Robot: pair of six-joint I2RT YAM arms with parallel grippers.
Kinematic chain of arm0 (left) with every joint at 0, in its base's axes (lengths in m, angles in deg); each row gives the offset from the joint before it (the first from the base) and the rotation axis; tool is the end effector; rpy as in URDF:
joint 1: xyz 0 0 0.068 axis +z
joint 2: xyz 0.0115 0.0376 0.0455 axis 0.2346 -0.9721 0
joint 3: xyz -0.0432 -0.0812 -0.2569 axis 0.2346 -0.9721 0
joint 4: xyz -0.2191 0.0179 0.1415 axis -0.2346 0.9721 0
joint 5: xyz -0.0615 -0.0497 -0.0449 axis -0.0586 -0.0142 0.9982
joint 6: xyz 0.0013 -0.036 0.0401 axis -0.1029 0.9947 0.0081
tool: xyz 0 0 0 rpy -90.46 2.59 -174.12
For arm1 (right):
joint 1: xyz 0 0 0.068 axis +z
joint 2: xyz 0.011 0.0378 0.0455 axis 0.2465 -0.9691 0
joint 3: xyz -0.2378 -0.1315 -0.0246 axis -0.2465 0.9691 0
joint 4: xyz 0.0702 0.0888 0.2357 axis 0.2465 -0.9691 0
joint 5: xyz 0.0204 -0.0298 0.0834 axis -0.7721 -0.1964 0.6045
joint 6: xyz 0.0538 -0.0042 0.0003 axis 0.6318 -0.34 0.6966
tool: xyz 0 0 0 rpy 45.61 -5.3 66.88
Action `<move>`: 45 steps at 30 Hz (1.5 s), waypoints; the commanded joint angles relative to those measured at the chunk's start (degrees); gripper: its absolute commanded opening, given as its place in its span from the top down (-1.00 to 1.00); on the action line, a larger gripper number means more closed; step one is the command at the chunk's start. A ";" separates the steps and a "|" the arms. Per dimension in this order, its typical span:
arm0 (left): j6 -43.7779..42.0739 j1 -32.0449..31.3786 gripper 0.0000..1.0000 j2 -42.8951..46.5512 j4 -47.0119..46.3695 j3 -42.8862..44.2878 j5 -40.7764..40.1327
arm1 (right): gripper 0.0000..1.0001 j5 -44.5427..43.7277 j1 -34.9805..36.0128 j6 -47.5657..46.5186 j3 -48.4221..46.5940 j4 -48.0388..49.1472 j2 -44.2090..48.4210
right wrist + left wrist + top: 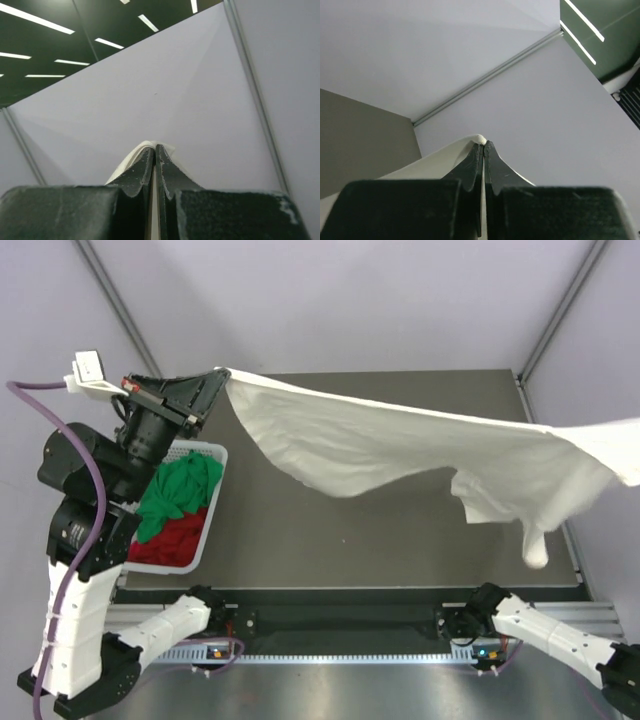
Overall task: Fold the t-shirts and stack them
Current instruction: Flatten the tshirt out
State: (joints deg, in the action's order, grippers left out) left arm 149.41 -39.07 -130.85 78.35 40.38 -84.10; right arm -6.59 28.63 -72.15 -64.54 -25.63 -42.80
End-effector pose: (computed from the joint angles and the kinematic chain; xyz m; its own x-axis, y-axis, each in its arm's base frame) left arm 0.1041 -0.0485 0.5631 -0.2370 -0.8484 -0.4734 0.3982 0.3596 -0.8439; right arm -0.0779 -0.1009 0.6038 0.5826 0.3993 -0.7079 -0.2001 0.9146 0.3513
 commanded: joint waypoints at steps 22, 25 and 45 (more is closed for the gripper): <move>-2.77 0.18 1.00 -0.72 -1.96 6.55 0.47 | 1.00 13.91 -4.57 -1.42 -9.83 -12.36 -6.49; -4.26 0.18 1.00 -0.10 -2.04 3.82 -2.08 | 1.00 12.24 -4.84 -2.66 -10.09 -12.35 -6.93; 1.01 0.18 1.00 5.17 -6.97 -2.24 2.75 | 1.00 25.34 -9.23 -1.87 -8.42 -10.51 -1.04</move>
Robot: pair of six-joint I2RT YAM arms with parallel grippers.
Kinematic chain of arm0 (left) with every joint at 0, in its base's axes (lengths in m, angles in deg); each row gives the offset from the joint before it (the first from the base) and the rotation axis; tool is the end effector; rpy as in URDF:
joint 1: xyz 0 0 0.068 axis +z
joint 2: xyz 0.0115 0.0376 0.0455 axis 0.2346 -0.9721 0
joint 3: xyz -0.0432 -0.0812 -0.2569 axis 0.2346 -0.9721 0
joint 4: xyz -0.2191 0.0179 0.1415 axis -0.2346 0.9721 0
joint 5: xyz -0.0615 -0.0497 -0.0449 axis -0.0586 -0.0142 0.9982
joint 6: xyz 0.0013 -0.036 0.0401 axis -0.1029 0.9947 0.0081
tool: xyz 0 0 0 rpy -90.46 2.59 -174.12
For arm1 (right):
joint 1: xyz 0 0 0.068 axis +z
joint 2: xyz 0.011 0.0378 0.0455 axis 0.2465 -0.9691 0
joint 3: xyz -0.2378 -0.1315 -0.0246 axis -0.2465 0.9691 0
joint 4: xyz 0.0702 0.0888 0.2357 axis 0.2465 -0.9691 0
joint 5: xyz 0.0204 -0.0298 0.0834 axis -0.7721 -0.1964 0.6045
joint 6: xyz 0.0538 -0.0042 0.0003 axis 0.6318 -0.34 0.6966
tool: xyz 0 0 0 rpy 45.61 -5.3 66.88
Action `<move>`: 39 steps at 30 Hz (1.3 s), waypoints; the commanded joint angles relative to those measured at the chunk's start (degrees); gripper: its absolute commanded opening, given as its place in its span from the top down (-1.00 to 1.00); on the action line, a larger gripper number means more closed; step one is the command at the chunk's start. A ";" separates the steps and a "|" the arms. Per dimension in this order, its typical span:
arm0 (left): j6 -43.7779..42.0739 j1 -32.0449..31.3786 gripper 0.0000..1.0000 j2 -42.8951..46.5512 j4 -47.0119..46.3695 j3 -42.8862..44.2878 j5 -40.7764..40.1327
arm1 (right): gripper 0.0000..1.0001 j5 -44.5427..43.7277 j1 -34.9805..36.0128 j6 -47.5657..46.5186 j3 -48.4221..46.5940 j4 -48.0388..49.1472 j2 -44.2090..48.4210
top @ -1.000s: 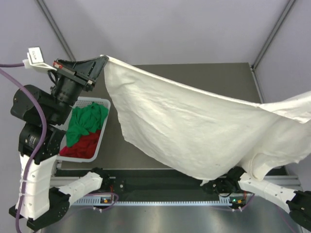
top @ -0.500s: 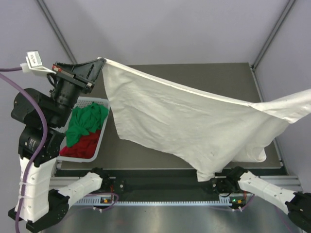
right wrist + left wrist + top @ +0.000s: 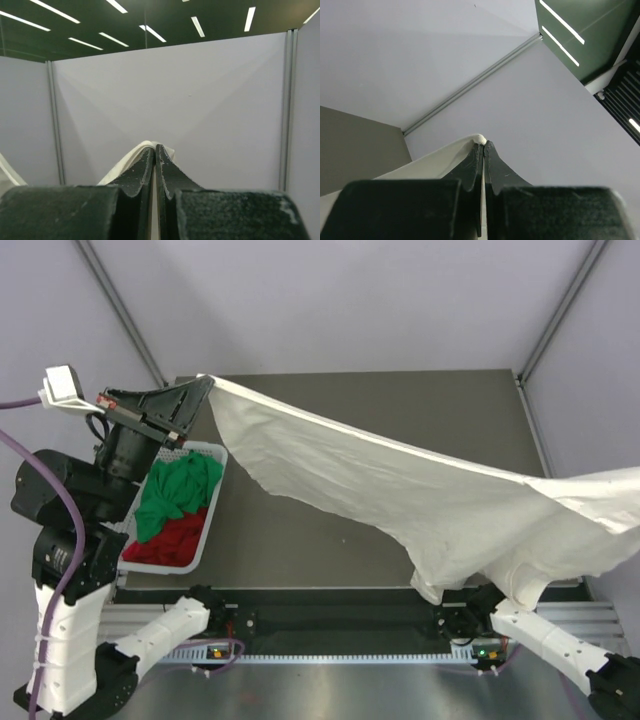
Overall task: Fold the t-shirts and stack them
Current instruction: Flatten the tshirt out
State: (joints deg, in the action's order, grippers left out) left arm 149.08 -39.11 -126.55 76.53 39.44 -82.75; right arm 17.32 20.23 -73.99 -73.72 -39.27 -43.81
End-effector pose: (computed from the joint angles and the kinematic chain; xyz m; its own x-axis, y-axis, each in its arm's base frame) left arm 0.0758 -0.0360 0.5684 -0.2144 -0.8566 -0.4694 0.4777 0.3272 -0.8153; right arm -0.1173 -0.0895 0.6017 0.6288 0.2423 -0.7389 -0.3370 0.9412 0.0218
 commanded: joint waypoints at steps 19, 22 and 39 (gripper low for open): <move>-18.62 1.02 1.00 -23.04 -3.03 -8.86 -29.19 | 1.00 -40.59 30.19 -55.77 24.94 55.96 -17.96; -18.70 1.02 1.00 -21.02 -8.65 -14.21 -28.67 | 1.00 -41.11 30.10 -51.20 24.31 48.92 -19.99; -20.11 1.02 1.00 -15.05 -6.20 -17.04 -30.87 | 1.00 -6.76 -16.19 5.03 8.68 -7.48 -43.90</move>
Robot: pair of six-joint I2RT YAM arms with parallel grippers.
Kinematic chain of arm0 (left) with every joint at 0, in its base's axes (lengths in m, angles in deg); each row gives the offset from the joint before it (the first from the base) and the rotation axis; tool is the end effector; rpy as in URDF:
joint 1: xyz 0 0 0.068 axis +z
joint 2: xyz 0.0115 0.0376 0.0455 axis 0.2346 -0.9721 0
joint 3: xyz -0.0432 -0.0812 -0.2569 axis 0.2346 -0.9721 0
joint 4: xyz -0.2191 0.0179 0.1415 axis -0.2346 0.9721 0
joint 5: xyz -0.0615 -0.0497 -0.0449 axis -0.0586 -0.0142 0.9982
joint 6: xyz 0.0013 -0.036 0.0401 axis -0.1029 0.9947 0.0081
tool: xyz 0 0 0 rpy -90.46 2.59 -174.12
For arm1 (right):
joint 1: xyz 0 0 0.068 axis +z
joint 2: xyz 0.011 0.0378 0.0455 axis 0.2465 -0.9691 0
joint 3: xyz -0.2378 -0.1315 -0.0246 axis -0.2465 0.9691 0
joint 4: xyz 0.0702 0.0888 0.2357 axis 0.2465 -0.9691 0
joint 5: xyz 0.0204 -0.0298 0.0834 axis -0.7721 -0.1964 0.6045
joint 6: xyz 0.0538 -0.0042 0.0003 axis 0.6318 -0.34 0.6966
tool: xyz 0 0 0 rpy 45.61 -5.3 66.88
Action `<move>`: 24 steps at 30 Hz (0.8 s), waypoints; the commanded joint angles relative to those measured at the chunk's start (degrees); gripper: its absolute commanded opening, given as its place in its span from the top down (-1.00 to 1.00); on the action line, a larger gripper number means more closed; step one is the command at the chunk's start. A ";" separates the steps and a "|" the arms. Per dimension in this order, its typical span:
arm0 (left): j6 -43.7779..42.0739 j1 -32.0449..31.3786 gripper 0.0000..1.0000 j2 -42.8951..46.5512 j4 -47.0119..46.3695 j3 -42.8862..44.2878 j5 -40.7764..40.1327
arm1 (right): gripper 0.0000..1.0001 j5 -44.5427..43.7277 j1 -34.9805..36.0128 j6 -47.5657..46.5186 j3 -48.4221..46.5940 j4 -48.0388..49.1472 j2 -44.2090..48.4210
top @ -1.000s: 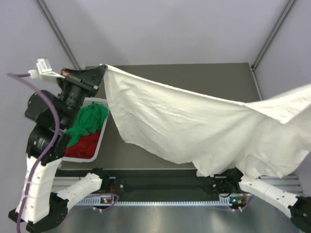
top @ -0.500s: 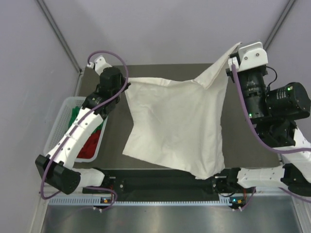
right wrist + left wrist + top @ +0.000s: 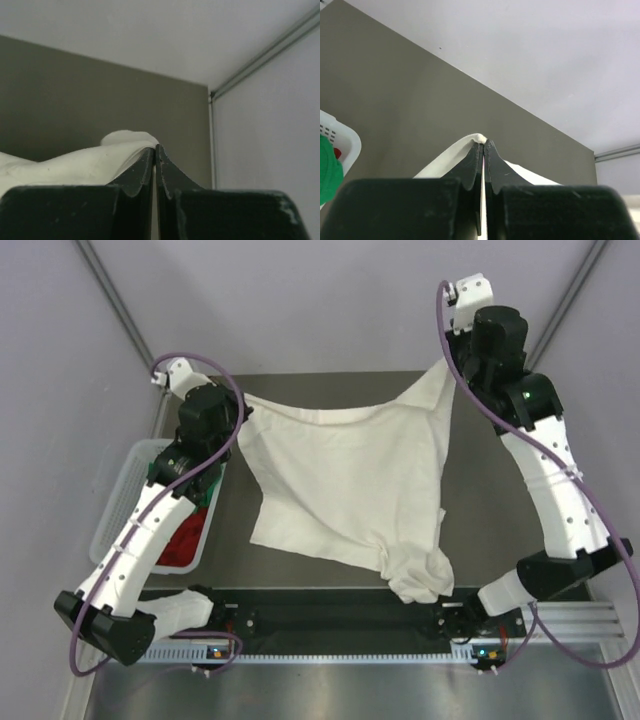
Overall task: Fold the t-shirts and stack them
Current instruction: Flatten the tshirt out
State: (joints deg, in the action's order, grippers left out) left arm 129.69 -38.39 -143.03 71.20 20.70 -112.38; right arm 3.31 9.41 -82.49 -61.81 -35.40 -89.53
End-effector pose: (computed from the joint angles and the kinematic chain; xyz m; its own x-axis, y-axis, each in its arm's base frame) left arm 0.2332 -0.0883 0.4379 -0.0661 -0.5892 -0.8053 -0.1671 0.8022 -0.5732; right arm 0.2689 0.1009 0.5240 -0.1649 -0.3714 -0.9137 -0.0220 0.9276 -0.3730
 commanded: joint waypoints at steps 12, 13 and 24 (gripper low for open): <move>3.84 0.21 1.00 7.58 -1.58 15.65 10.62 | 1.00 2.68 -9.27 16.20 -21.17 -11.82 12.98; 4.37 0.21 1.00 8.20 -1.66 16.79 11.60 | 1.00 3.30 -9.27 15.94 -20.13 -11.03 14.82; 14.39 0.21 1.00 17.52 -1.84 18.64 25.49 | 1.00 8.56 -9.18 19.79 -15.72 -3.12 39.96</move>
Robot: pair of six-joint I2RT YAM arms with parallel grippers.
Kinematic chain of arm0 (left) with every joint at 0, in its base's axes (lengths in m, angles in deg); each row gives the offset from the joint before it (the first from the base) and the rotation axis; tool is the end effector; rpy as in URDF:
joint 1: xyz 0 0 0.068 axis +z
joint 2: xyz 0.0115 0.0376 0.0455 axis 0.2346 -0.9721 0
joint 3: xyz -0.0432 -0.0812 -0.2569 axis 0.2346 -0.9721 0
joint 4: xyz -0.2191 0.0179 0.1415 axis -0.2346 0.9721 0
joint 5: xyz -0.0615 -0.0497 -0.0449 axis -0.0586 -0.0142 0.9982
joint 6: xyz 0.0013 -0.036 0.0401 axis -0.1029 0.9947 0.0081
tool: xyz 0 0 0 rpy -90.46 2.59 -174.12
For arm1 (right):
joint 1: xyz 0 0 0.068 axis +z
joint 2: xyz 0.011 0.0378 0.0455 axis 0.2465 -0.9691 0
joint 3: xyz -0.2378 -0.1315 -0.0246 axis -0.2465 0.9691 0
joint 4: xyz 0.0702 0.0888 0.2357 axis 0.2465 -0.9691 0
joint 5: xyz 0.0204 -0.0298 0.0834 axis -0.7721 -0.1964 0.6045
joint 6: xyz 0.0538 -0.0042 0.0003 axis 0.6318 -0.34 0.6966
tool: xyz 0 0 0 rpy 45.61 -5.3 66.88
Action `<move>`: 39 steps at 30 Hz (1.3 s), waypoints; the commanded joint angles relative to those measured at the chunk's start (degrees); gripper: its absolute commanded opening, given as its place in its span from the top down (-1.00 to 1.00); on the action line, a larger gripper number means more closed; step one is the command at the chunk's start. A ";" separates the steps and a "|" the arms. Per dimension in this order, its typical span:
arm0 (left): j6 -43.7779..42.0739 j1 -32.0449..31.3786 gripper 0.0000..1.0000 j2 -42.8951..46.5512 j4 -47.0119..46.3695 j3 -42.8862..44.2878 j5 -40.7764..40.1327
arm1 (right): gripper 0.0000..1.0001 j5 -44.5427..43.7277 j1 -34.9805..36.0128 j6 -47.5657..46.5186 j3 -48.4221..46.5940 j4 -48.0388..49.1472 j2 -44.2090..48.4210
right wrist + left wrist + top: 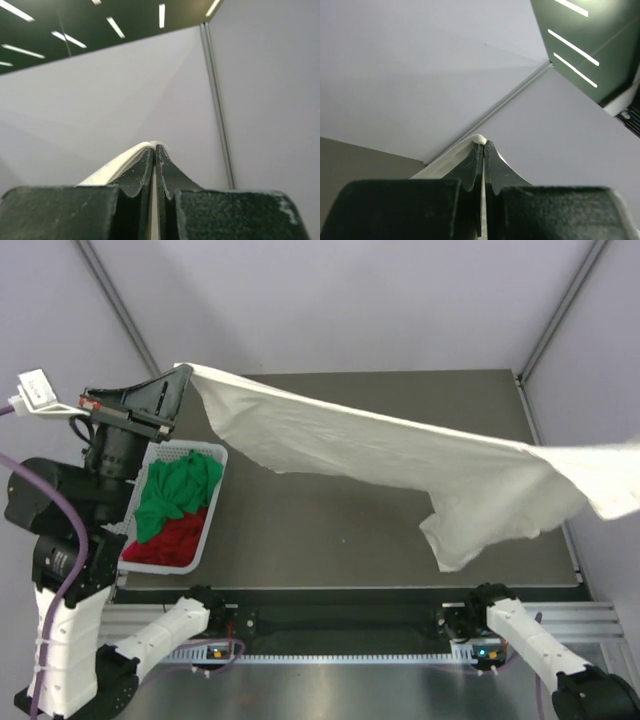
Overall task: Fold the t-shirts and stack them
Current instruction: Flatten the tshirt out
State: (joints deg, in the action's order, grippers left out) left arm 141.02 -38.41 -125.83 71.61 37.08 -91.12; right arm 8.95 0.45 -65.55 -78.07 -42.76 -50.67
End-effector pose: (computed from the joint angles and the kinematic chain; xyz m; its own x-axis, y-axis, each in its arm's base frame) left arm 0.0792 -0.0307 0.5681 -0.0064 -0.8536 -0.5210 0.4576 0.4607 -0.7605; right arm -0.1023 -0.0396 0.6172 0.5878 0.1416 -0.7965 0.0327 0.9796 0.1983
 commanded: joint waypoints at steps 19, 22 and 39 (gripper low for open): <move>-10.71 1.29 1.00 -11.36 2.77 -5.61 -12.72 | 1.00 -2.96 2.24 -12.60 20.26 19.17 -18.82; -13.70 1.29 1.00 -16.61 -2.33 -12.12 -19.05 | 1.00 -0.49 1.63 -14.18 31.17 27.07 -23.38; -12.39 12.53 1.00 -65.50 -19.82 -1.26 -16.43 | 1.00 24.38 -6.46 -8.74 15.98 51.55 -77.35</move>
State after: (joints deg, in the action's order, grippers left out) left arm 128.19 -27.44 -189.47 59.07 29.05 -108.65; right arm 28.23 -5.76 -74.80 -50.66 3.16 -124.30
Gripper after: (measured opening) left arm 0.012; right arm 0.006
